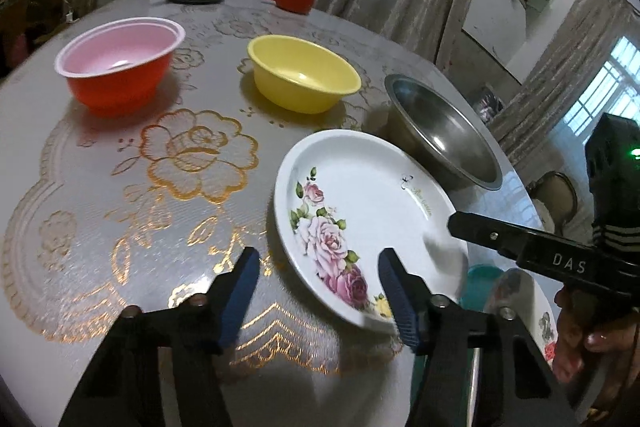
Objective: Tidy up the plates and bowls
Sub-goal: 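Move both grippers to the white floral plate and grasp its rim, then lift the floral plate with both grippers and carry it over the plate stack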
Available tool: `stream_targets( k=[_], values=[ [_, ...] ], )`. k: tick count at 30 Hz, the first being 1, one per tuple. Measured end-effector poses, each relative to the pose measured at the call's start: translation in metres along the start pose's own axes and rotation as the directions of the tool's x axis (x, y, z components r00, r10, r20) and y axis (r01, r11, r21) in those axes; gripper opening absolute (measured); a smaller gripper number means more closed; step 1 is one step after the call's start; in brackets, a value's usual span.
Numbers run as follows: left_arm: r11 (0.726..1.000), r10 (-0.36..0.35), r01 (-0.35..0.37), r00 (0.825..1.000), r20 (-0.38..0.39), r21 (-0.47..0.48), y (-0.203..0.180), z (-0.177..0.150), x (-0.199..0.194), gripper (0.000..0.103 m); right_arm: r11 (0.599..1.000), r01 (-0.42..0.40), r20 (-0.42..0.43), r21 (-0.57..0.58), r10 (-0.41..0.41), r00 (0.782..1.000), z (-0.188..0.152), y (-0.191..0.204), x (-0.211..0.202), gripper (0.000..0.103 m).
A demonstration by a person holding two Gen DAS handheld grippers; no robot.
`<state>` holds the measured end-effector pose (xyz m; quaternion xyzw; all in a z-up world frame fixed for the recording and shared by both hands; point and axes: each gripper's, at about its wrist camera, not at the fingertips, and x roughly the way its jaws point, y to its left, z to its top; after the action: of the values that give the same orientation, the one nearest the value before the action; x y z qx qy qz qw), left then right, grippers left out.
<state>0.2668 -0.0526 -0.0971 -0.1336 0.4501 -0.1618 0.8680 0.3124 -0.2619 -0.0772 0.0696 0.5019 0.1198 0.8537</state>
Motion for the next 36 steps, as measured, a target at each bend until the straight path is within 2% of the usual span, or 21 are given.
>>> stream_targets(
  k=[4,9,10,12,15,18,21,23,28,31,33,36],
  values=[
    [1.000,-0.007,0.007,1.000,-0.003,0.026,-0.002,0.002,0.004,0.043,1.000,0.014,-0.017,-0.008,-0.014,1.000,0.003,0.001,0.010,0.026],
    [0.999,-0.006,0.006,1.000,-0.002,0.045,0.000,0.002,0.004,0.037,0.999,0.031,-0.054,-0.013,-0.032,0.998,0.003,0.004,0.026,0.024],
    [0.999,-0.001,0.001,1.000,-0.001,0.049,0.000,0.002,0.004,0.032,0.999,0.046,-0.059,-0.026,-0.048,0.997,0.001,0.007,0.029,0.024],
    [0.998,0.013,-0.014,1.000,0.004,0.055,0.004,0.001,0.001,0.032,0.997,0.068,-0.046,-0.041,-0.070,0.996,0.001,0.011,0.029,0.024],
    [0.997,0.053,-0.053,0.999,0.014,0.056,0.013,0.000,-0.005,0.032,0.999,0.027,-0.068,-0.035,-0.029,0.997,-0.001,0.017,0.031,0.022],
    [0.996,0.081,-0.082,0.996,0.025,0.036,0.027,-0.004,-0.017,0.032,0.997,-0.010,-0.087,-0.077,0.003,0.996,-0.008,0.033,0.033,0.022],
    [0.997,0.078,-0.079,0.997,0.029,0.017,0.041,-0.009,-0.027,0.032,0.992,-0.042,-0.092,-0.115,0.032,0.995,-0.017,0.050,0.034,0.022],
    [0.997,0.071,-0.071,0.997,0.026,0.026,0.043,-0.010,-0.028,0.032,0.990,-0.035,-0.084,-0.137,0.023,0.996,-0.019,0.056,0.035,0.022],
    [0.991,0.104,-0.107,0.994,0.041,0.081,0.035,-0.010,-0.025,0.033,0.995,-0.060,-0.081,-0.083,0.053,0.995,-0.018,0.050,0.036,0.022],
    [0.978,0.154,-0.160,0.986,0.057,0.133,0.025,-0.012,-0.021,0.033,0.994,-0.047,-0.073,-0.101,0.039,0.997,-0.018,0.051,0.036,0.021],
    [0.976,0.163,-0.169,0.985,0.059,0.138,0.025,-0.012,-0.020,0.033,0.987,-0.012,-0.057,-0.161,0.003,0.998,-0.018,0.058,0.036,0.022],
    [0.973,0.172,-0.179,0.983,0.062,0.143,0.024,-0.011,-0.019,0.033,0.982,0.009,-0.040,-0.186,-0.017,0.999,-0.021,0.061,0.032,0.022]
  ],
)
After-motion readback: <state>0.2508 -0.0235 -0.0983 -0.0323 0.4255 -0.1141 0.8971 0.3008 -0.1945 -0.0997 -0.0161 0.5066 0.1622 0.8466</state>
